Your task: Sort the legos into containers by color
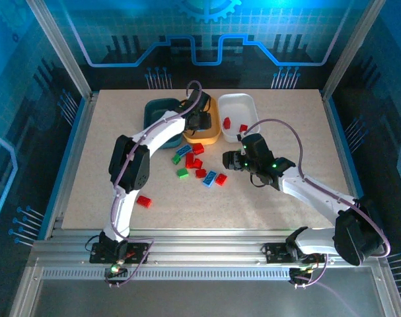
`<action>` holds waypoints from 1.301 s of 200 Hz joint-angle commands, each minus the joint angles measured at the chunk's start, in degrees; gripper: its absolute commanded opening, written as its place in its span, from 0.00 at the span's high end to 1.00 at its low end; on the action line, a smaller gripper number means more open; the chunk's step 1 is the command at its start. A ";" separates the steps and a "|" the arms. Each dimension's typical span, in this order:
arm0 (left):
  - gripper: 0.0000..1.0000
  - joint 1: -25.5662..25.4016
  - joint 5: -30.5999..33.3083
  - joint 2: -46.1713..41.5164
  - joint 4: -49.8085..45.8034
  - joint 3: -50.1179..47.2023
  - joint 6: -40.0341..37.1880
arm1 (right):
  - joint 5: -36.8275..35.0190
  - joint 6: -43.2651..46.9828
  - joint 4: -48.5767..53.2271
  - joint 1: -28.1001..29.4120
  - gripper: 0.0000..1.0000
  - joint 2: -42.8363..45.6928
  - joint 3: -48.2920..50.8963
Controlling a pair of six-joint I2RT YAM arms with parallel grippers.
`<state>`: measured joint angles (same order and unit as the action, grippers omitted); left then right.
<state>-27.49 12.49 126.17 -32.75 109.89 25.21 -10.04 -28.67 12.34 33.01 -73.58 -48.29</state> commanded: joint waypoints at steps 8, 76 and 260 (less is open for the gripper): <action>0.16 -0.22 -1.97 -5.36 -1.82 0.30 0.95 | -0.10 0.60 -0.70 1.03 0.27 -1.04 0.05; 0.01 -1.03 -2.09 -47.10 18.11 -51.93 10.76 | 4.01 2.10 5.50 2.91 0.28 -7.25 -3.62; 0.01 -0.91 -4.67 -89.91 14.06 -91.69 27.36 | -3.37 4.28 12.21 4.46 0.27 -30.68 -12.56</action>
<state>-28.38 7.66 37.04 -15.81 18.94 52.42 -9.93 -24.32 32.05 42.17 -101.30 -59.48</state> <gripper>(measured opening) 0.990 0.740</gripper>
